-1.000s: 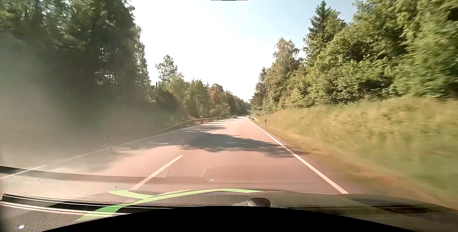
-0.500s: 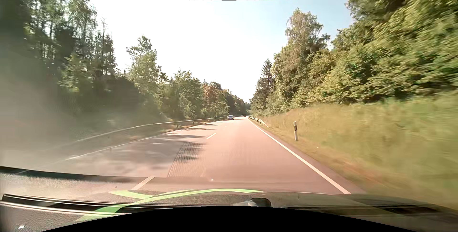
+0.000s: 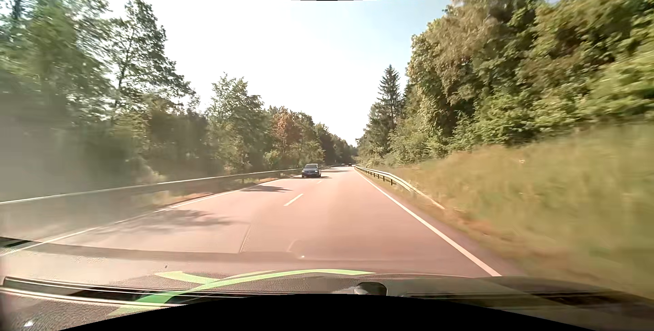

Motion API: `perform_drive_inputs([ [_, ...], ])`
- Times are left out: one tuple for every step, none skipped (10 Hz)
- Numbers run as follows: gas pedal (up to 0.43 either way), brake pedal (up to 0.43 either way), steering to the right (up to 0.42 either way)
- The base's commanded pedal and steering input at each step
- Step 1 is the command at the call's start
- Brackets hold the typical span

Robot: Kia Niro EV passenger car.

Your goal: Follow the waypoints while adhering to traffic rules and regulations

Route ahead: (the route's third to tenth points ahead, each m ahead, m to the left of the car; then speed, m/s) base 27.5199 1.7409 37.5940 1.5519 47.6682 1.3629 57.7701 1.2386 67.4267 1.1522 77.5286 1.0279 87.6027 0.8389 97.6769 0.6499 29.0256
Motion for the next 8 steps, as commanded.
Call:
perform_drive_inputs([
  [0.268, 0.000, -0.001],
  [0.248, 0.000, -0.001],
  [0.248, 0.000, -0.001],
  [0.248, 0.000, -0.001],
  [0.248, 0.000, -0.001],
  [0.248, 0.000, -0.001],
  [0.260, 0.000, -0.001],
  [0.260, 0.000, -0.001],
])
